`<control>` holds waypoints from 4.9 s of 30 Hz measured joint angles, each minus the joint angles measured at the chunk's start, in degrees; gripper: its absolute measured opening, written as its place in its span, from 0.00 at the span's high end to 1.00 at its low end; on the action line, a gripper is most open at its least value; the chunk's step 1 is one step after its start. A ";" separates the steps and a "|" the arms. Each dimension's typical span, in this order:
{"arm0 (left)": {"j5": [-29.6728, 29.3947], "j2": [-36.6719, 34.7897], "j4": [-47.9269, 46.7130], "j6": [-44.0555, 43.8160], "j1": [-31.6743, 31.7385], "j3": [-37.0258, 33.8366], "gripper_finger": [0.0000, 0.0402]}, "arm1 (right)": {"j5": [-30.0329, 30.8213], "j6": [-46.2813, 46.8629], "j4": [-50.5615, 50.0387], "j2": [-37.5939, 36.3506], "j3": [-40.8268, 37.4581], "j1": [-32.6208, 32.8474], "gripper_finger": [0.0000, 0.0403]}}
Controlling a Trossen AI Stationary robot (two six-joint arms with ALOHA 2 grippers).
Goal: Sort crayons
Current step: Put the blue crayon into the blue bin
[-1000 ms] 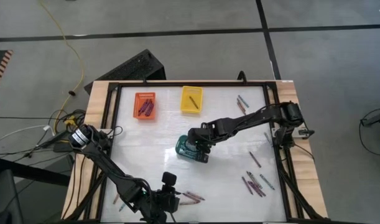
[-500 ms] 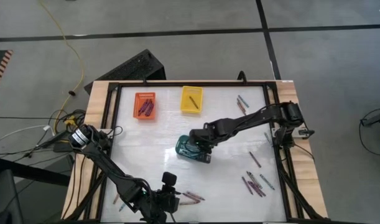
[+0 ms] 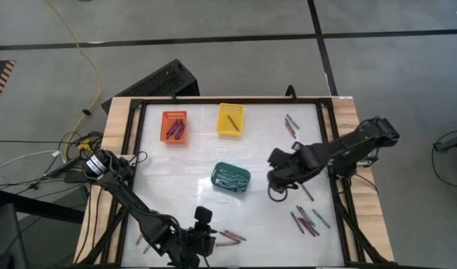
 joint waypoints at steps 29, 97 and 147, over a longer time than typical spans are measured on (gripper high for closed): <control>-0.28 0.00 0.61 -0.89 -0.33 0.02 0.78 | -6.56 12.26 4.28 -21.15 -36.30 -10.92 0.65; -0.24 0.02 1.70 0.05 1.30 0.02 0.78 | -10.21 40.50 14.13 -22.16 -39.14 21.04 0.67; 5.11 0.02 7.04 1.63 6.03 0.02 0.78 | -24.48 -41.00 -3.68 -0.18 -28.56 -33.85 0.69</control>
